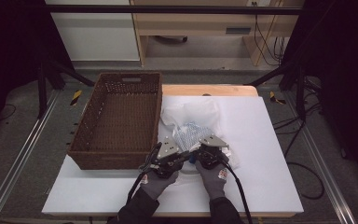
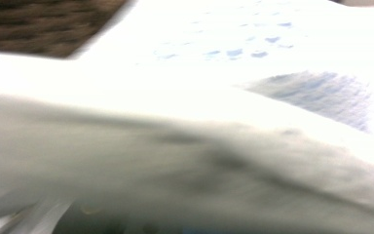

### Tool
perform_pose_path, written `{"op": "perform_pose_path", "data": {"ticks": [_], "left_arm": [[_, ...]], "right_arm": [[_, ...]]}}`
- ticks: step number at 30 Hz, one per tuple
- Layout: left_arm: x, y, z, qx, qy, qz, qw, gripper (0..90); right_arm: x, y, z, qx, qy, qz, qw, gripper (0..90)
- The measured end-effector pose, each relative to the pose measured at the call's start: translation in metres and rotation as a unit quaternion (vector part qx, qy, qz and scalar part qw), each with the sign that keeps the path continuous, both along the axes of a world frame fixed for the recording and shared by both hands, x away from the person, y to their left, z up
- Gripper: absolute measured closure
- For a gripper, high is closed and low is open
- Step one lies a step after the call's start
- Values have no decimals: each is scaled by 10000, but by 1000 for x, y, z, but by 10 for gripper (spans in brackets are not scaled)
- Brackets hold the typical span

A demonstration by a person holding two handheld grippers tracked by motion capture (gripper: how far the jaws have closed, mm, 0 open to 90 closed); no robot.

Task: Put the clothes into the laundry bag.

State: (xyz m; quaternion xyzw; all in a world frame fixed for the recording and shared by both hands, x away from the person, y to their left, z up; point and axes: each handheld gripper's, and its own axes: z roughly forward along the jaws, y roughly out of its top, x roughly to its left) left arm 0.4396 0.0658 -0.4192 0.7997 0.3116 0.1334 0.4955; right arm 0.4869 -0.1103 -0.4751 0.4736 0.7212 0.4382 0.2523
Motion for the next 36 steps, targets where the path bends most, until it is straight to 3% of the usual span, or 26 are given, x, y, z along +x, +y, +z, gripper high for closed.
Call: {"op": "perform_pose_path", "data": {"ticks": [3, 6, 9, 10, 14, 16, 18, 20, 23, 24, 26, 27, 29, 33, 36], "left_arm": [[0, 0, -7, 118, 69, 0, 9999, 886], [4, 1, -13, 101, 170, 47, 9998, 885], [7, 3, -15, 142, 168, 105, 9997, 885], [8, 3, -15, 141, 160, 135, 9997, 885], [9, 5, -15, 141, 140, 172, 9997, 884], [10, 4, -15, 145, 140, 191, 9996, 884], [10, 2, -16, 146, 134, 202, 9996, 883], [12, 1, -17, 153, 147, 224, 9995, 882], [14, 0, -18, 163, 165, 235, 9995, 883], [14, 1, -19, 170, 176, 235, 9994, 883], [15, 0, -19, 171, 196, 246, 9994, 883], [15, 0, -19, 172, 192, 249, 9994, 883], [14, 0, -18, 154, 153, 234, 9995, 884], [12, -1, -13, 137, 101, 154, 9997, 886], [8, 0, -10, 137, 59, 99, 9998, 886]], "right_arm": [[7, 3, -11, -293, 79, -208, 9993, 784], [7, 0, -9, -291, 147, -89, 9994, 733], [-3, -14, 1, -21, 148, 162, 9998, 650], [-13, -25, 8, 79, 182, 411, 9990, 568], [-32, -45, 19, 29, 67, 603, 9982, 538], [-38, -54, 19, 17, 174, 650, 9977, 510], [-38, -56, 11, -165, 312, 647, 9973, 489], [-32, -54, 0, -270, 535, 615, 9963, 505], [-24, -47, -13, -388, 640, 589, 9955, 593], [-23, -45, -13, -440, 587, 546, 9958, 676], [-19, -43, -12, -361, 702, 454, 9958, 830], [-17, -41, -12, -407, 689, 432, 9959, 857], [-15, -37, -8, -473, 736, 329, 9956, 866], [-5, -26, 1, -146, 455, 256, 9985, 866], [8, -23, -2, -327, 377, -36, 9987, 863]]}}
